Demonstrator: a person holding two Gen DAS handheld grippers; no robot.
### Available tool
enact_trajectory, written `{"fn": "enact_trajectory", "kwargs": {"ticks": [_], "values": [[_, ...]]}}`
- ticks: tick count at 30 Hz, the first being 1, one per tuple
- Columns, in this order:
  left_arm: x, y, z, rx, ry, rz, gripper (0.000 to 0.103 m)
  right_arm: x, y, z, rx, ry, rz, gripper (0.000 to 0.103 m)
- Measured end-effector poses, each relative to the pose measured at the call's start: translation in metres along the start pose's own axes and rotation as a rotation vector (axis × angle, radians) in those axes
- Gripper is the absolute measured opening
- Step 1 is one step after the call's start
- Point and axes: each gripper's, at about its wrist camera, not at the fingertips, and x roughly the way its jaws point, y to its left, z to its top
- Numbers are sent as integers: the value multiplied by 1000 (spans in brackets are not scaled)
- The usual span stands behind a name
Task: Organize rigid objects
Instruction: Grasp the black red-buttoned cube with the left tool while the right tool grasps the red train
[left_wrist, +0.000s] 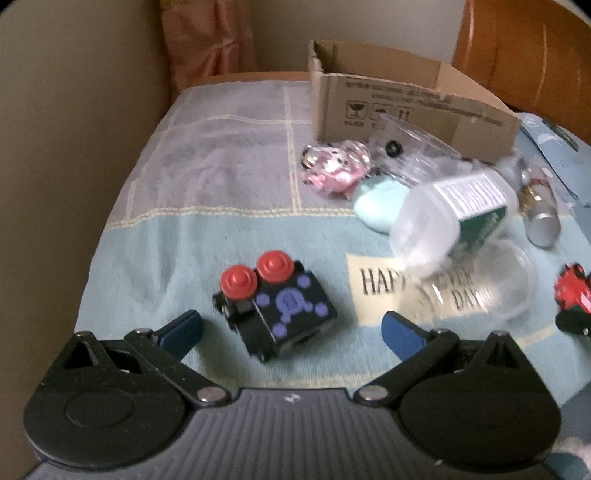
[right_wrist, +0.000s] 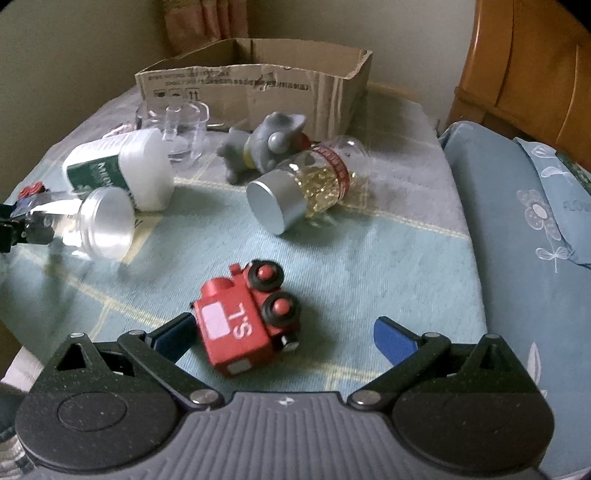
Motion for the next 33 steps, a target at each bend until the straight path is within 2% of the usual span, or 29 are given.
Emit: {"fn": "enact_trajectory", "kwargs": {"ticks": [6,14,18,20,25,28,31,33], "values": [[6,1,6,-6,1,32,102,3,-2,2,-4,-13,0,103],[0,5,3,-2,-10,65,102,1,-23,3,59,-3,-68,103],[7,-5,7,-32,0,19,102,2,-14,1,40,-15,-35,103],[9,-10,7,-24,-5,44,103,1,-11,0,22,-23,-20,103],[10,-6,7,-47,5,52,103,1,-8,-2,-13,-36,6,103],[7,-7,1,-51,-23,61,103,0,-10,-5,-30,-55,24,103],[3,-7,-4,-71,-35,84,103,0,-12,-6,-43,-74,36,103],[1,-7,-5,-86,-42,125,103,1,-13,-6,-56,-84,47,103]]}}
